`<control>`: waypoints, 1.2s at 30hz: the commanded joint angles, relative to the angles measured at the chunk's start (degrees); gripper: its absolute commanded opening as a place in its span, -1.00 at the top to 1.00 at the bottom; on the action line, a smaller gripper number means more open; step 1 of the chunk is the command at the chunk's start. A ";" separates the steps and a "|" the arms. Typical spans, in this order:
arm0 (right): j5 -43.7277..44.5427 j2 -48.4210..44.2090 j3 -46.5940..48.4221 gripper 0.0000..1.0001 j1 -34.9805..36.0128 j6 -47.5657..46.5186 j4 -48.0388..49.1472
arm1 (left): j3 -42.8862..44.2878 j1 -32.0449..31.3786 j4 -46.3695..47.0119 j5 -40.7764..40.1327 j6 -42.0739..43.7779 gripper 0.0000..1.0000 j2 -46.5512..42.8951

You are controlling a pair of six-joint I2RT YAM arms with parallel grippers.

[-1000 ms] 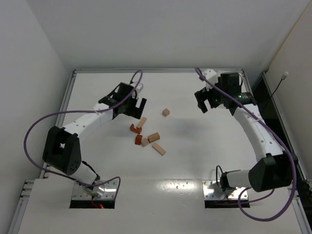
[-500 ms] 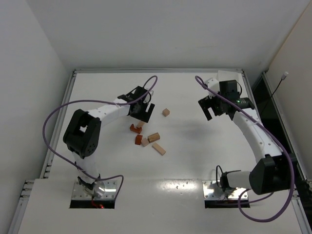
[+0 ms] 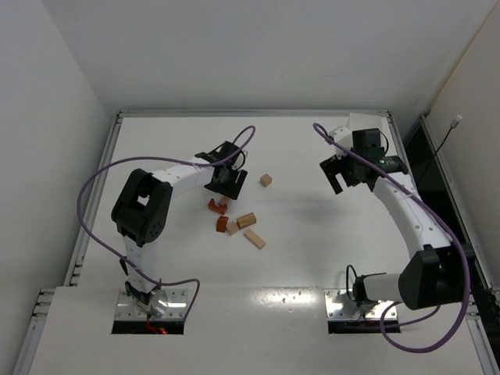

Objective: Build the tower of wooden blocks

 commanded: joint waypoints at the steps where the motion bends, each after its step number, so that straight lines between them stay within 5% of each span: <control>1: 0.16 1.38 2.45 -0.83 -0.19 -0.52 0.08 | 1.31 -0.28 -0.67 1.14 -0.84 -0.22 1.24; 10: -0.37 5.06 5.27 -0.81 -0.72 -1.04 0.08 | 1.31 -0.28 -0.67 0.62 -0.84 0.06 4.06; 15: -0.37 5.69 5.79 -0.81 -0.72 -1.04 0.08 | 3.33 -0.28 -0.67 0.61 -0.84 1.00 5.20; 27: -2.03 6.83 5.27 -0.76 -0.72 5.63 0.08 | 22.14 2.80 -4.81 -0.35 -10.85 1.00 13.38; 36: -2.04 6.83 5.79 -0.73 -0.72 5.64 -0.45 | 18.64 3.32 -6.12 -1.23 -16.39 1.00 15.31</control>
